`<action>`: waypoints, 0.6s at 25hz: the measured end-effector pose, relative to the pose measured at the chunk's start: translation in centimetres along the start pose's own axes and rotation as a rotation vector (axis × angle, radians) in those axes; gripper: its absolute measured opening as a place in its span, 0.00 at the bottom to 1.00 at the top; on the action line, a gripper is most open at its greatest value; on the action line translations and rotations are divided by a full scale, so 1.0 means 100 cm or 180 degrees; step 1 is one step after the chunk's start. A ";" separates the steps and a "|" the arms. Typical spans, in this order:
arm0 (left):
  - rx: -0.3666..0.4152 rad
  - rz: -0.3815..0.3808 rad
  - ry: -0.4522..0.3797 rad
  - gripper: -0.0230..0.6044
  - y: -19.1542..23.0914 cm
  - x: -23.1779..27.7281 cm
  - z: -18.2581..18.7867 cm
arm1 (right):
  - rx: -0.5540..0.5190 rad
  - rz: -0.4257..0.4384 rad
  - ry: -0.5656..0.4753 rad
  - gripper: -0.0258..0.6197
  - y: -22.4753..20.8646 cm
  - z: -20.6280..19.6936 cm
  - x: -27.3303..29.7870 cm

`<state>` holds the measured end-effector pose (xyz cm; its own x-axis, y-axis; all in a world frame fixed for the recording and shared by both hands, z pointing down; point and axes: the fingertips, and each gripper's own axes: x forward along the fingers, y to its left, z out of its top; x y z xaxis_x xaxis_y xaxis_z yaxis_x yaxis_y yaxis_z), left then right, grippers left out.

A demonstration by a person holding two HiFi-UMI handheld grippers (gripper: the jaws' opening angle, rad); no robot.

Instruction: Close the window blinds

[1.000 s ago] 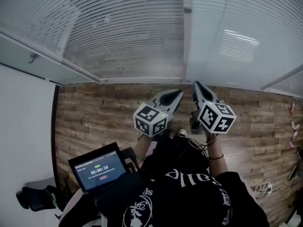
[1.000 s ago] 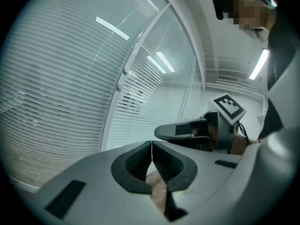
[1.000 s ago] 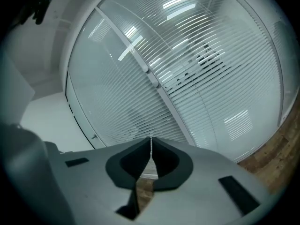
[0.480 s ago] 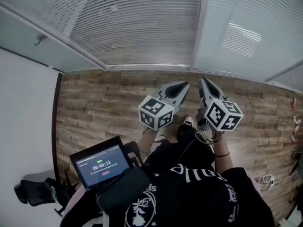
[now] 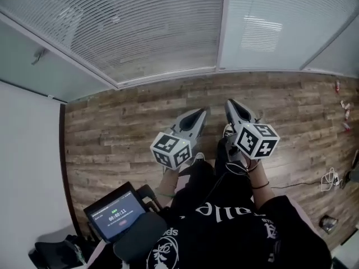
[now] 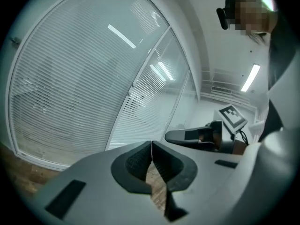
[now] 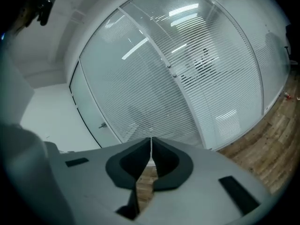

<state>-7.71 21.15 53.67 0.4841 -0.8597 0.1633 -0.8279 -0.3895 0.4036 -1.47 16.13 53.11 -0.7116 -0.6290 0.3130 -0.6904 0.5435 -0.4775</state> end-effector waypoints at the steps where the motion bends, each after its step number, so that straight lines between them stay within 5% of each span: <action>1: -0.0015 -0.0012 -0.0021 0.04 -0.003 -0.011 -0.003 | -0.0023 -0.0021 0.0003 0.08 0.008 -0.009 -0.010; 15: 0.0079 -0.0009 -0.0267 0.04 -0.067 -0.057 -0.001 | -0.0405 0.0043 -0.0037 0.08 0.044 -0.031 -0.094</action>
<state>-4.95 28.70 50.11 0.4617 -0.8829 0.0857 -0.8339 -0.3991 0.3812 1.78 26.14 50.65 -0.7199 -0.6271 0.2974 -0.6922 0.6177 -0.3733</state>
